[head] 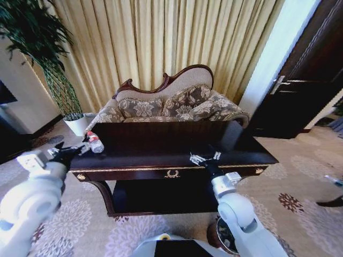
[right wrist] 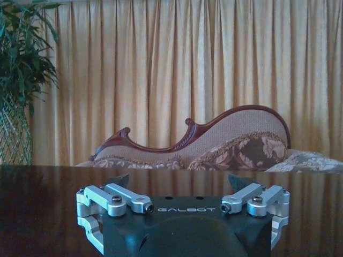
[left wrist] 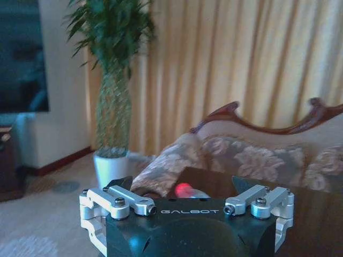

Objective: Move to the front of the table and place the trash on the table into the trash bin.

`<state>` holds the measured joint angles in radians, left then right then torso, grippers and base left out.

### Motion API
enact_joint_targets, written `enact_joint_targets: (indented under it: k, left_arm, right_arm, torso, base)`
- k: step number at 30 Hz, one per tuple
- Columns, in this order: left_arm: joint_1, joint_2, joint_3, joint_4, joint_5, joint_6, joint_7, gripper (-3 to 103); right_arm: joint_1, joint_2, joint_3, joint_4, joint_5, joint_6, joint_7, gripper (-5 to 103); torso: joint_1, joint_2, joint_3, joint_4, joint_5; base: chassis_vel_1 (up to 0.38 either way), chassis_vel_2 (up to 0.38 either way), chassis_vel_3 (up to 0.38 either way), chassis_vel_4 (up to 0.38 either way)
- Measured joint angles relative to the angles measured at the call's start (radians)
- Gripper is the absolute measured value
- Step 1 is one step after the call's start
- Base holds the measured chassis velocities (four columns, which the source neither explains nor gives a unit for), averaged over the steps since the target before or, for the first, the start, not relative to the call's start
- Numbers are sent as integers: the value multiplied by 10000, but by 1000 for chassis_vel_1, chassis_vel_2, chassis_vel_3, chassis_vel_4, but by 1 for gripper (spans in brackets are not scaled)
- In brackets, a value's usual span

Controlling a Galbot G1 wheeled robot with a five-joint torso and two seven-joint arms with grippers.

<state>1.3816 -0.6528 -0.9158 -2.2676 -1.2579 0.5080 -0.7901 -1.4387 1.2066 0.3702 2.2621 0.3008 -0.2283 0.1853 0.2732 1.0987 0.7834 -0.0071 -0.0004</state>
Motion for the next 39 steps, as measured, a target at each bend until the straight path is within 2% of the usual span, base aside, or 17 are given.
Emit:
enact_joint_targets:
  k: [5,9,11,16,19,20,22,24,26,27,28,29,31,34,36,39]
  left_arm:
    - [-858,599,385,978,-576,225,-399,100]
    - [-1721,870,753,1706,-1734,749,-821,100]
    - [-2077,903,939,2000,-2192,885,-856,100]
    - [-2761,1040,1394,2509,-2516,904,-684,100]
    - [-3860,1251,2301,2861,-2819,905,-650,100]
    - [-3860,1251,2301,2861,-2819,905,-650,100]
    - [-4672,1299,3239,2944,-3258,947,-936,100]
    - [-4920,1298,3545,2973,-3401,955,-1017,100]
    - [-5633,1197,4455,3063,-3897,993,-1431,100]
    - [-6018,1077,4905,3097,-4289,1007,-1859,100]
    - [-6018,1077,4905,3097,-4289,1007,-1859,100]
    - [-6432,890,5390,3106,-4688,1011,-2440,100]
    - [-6848,624,5914,3080,-5030,1000,-3089,100]
    - [-7014,510,6121,3004,-5221,982,-3448,100]
    - [-7155,469,6250,2912,-5597,956,-4038,100]
    - [-7131,553,6243,2908,-5707,953,-4190,100]
  right_arm:
    - [12,-108,-90,-20,27,-11,-26,100]
    - [67,-225,-91,-127,45,-21,-49,100]
    - [99,-239,-94,-231,46,-19,-69,100]
    - [155,-222,-165,-416,35,3,-145,100]
    - [289,-135,-295,-647,-6,49,-204,100]
    - [289,-135,-295,-647,-6,49,-204,100]
    - [338,-79,-328,-762,-19,76,-256,100]
    - [344,-75,-330,-791,-22,90,-267,100]
    - [346,-78,-302,-856,-31,126,-285,100]
    - [348,-82,-253,-896,-35,154,-286,100]
    - [348,-82,-253,-896,-35,154,-286,100]
    - [352,-79,-190,-941,-46,193,-286,100]
    - [340,-58,-93,-1006,-76,242,-267,100]
    - [325,-34,-51,-1068,-124,297,-263,100]
    - [322,45,-8,-1225,-192,400,-258,100]
    - [359,138,-22,-1375,-250,450,-257,100]
  torso:
    - [1,0,0,0,3]
    - [0,0,0,1,3]
    - [1,0,0,2,3]
    - [0,0,0,3,2]
    - [0,1,-1,2,5]
    - [0,1,-1,2,5]
    - [1,0,0,1,5]
    - [1,0,-1,1,5]
    - [0,0,0,-1,5]
    - [0,0,-1,-1,5]
    - [0,0,-1,-1,5]
    - [0,0,0,-1,5]
    - [1,0,0,-1,4]
    - [1,0,0,-1,4]
    - [0,0,-1,0,6]
    - [0,0,-1,2,5]
  base:
    - [0,0,0,0]
    - [0,0,0,0]
    - [0,0,0,0]
    - [0,0,0,0]
    - [0,0,0,0]
    - [0,0,0,0]
    - [0,0,0,0]
    - [0,0,0,0]
    - [0,0,0,0]
    - [0,0,0,0]
    - [0,0,0,0]
    - [0,0,0,0]
    - [0,0,0,0]
    - [0,0,0,0]
    - [0,0,0,0]
    - [0,0,0,0]
